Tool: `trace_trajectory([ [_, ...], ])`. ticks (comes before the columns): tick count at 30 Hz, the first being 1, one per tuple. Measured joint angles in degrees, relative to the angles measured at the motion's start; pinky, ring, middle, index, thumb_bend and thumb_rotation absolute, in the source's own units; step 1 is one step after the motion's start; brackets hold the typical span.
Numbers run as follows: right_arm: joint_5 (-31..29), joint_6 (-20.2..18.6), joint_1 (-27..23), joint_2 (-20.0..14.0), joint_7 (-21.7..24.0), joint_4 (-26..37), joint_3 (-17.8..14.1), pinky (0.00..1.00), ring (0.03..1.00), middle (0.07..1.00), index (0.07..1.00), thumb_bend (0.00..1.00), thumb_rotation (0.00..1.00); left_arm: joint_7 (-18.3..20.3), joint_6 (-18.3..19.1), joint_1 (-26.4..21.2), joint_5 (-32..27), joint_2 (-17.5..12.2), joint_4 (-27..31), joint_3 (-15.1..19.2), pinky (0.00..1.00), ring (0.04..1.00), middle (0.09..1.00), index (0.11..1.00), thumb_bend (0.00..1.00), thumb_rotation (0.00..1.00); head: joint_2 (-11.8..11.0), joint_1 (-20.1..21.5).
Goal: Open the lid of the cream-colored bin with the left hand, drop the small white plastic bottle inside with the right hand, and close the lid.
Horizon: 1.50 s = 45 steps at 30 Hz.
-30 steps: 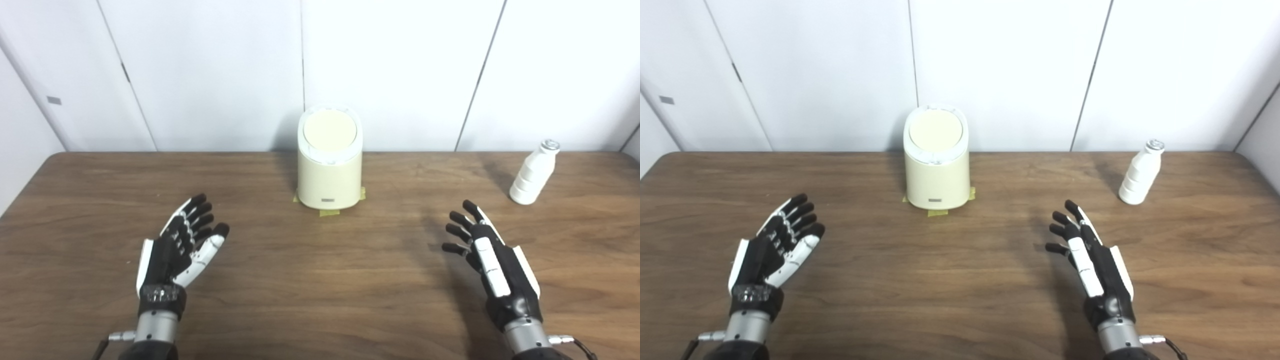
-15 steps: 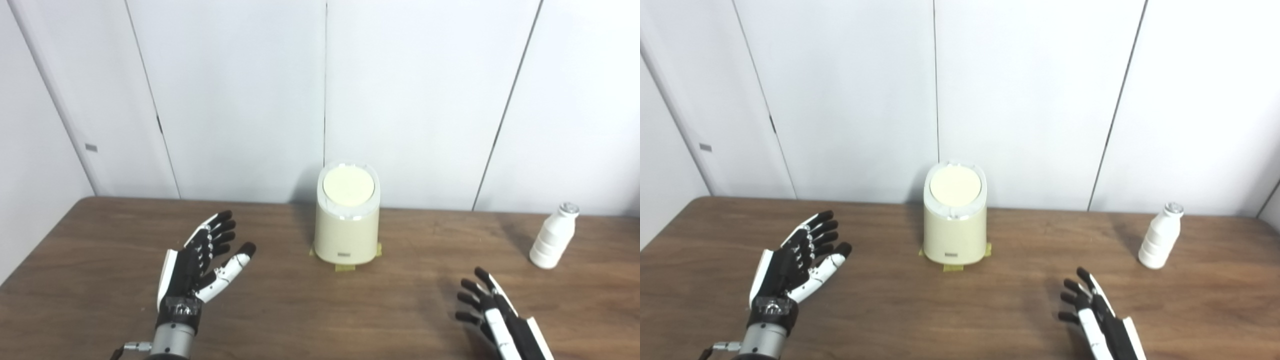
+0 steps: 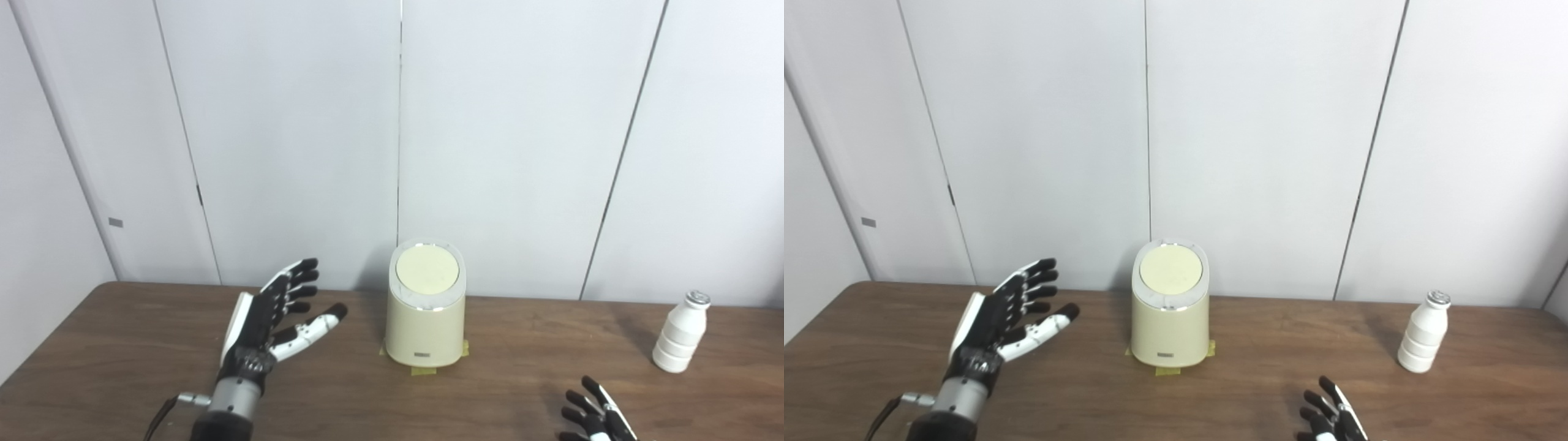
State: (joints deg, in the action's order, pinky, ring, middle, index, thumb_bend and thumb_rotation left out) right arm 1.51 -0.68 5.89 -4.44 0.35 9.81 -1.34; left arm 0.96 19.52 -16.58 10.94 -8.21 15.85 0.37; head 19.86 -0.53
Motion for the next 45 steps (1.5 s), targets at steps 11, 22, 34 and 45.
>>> trace_trajectory([
  [11, -0.45, 0.89, -0.01, 0.29, -0.44, 0.00, 0.52, 0.70, 0.827, 0.867, 0.932, 0.45, 0.80, 2.34, 2.05, -8.70, 3.00, -2.71, -6.07, -3.84, 0.73, 0.827, 0.866, 0.893, 0.81, 0.31, 0.53, 0.80],
  [22, -0.50, 0.89, -0.01, 1.06, -1.62, 0.15, 0.76, 0.69, 0.830, 0.868, 0.937, 0.47, 0.79, 3.45, 2.27, -17.53, 8.94, -3.39, -14.85, -8.04, 0.70, 0.831, 0.894, 0.908, 0.86, 0.36, 1.05, 0.97],
  [34, -0.19, 0.78, 0.03, 1.59, -2.29, 0.43, 1.38, 0.69, 0.826, 0.866, 0.939, 0.45, 0.80, 4.38, 2.75, -24.92, 13.91, -3.58, -23.47, -12.14, 0.77, 0.882, 0.913, 0.925, 0.89, 0.38, 1.49, 1.59],
  [45, 0.48, 0.74, 0.15, 1.95, -3.03, 1.37, 2.08, 0.70, 0.829, 0.867, 0.937, 0.45, 0.80, 6.25, 1.49, -29.86, 18.98, -4.56, -30.07, -17.64, 0.81, 0.928, 0.949, 0.930, 0.91, 0.40, 2.02, 1.76],
])
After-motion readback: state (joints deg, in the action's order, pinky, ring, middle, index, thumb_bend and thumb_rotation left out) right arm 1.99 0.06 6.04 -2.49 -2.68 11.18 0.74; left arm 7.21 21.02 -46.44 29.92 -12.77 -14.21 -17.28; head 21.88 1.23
